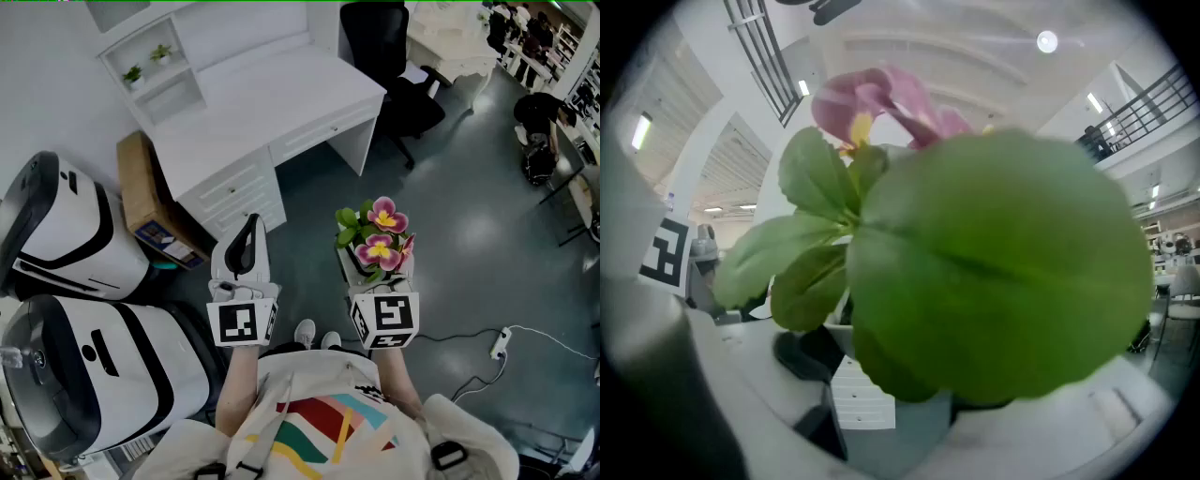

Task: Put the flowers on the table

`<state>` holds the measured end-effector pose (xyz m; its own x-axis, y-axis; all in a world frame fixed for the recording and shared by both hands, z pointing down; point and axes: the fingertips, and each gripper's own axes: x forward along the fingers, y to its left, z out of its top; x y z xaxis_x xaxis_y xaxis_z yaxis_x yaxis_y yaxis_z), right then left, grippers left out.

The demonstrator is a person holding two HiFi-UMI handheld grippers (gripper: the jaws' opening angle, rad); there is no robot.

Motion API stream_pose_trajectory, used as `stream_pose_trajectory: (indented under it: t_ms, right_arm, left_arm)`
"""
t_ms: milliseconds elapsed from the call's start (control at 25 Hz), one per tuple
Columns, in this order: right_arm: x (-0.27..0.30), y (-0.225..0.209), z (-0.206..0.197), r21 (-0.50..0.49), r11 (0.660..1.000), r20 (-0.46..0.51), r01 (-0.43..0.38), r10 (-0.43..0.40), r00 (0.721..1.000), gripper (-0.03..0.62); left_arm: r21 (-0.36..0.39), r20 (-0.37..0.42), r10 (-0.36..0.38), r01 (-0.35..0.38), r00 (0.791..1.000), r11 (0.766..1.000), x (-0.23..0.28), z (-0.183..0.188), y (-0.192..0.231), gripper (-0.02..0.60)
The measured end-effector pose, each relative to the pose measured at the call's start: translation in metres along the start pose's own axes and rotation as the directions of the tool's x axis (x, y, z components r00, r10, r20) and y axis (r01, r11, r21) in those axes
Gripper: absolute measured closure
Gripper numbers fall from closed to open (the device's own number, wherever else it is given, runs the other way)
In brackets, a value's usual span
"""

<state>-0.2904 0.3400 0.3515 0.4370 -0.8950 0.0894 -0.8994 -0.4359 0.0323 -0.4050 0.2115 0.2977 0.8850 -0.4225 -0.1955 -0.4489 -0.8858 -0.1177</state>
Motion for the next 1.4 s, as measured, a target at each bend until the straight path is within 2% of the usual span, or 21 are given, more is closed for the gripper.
stream_pose_trajectory:
  t_ms: [240, 480, 640, 1120, 1400]
  right_arm:
    - [-0.013, -0.015, -0.010, 0.007, 1.000, -0.013, -0.005, 0.005, 1.000, 0.263]
    - [-0.027, -0.018, -0.002, 0.014, 0.998, 0.048, -0.066, 0.065, 0.997, 0.263]
    - [-0.031, -0.023, -0.005, 0.020, 0.998, 0.042, -0.064, 0.063, 0.997, 0.263]
    - [-0.044, -0.040, -0.026, 0.053, 0.997, 0.004, -0.060, 0.060, 0.998, 0.263]
    - [-0.022, -0.047, -0.035, 0.043, 0.997, 0.003, -0.058, 0.058, 0.998, 0.263]
  left_arm:
    - [0.001, -0.014, -0.020, 0.020, 1.000, 1.000, 0.001, -0.004, -0.025, 0.578]
    - [-0.049, -0.001, -0.075, 0.075, 0.997, 0.996, 0.001, 0.001, -0.057, 0.578]
    - [-0.001, -0.013, -0.050, 0.050, 0.999, 0.999, -0.004, 0.003, -0.064, 0.578]
    - [0.020, -0.001, 0.002, -0.002, 1.000, 1.000, -0.009, 0.004, -0.065, 0.578]
    - [0.019, 0.026, 0.014, -0.014, 1.000, 1.000, 0.017, -0.009, -0.053, 0.578]
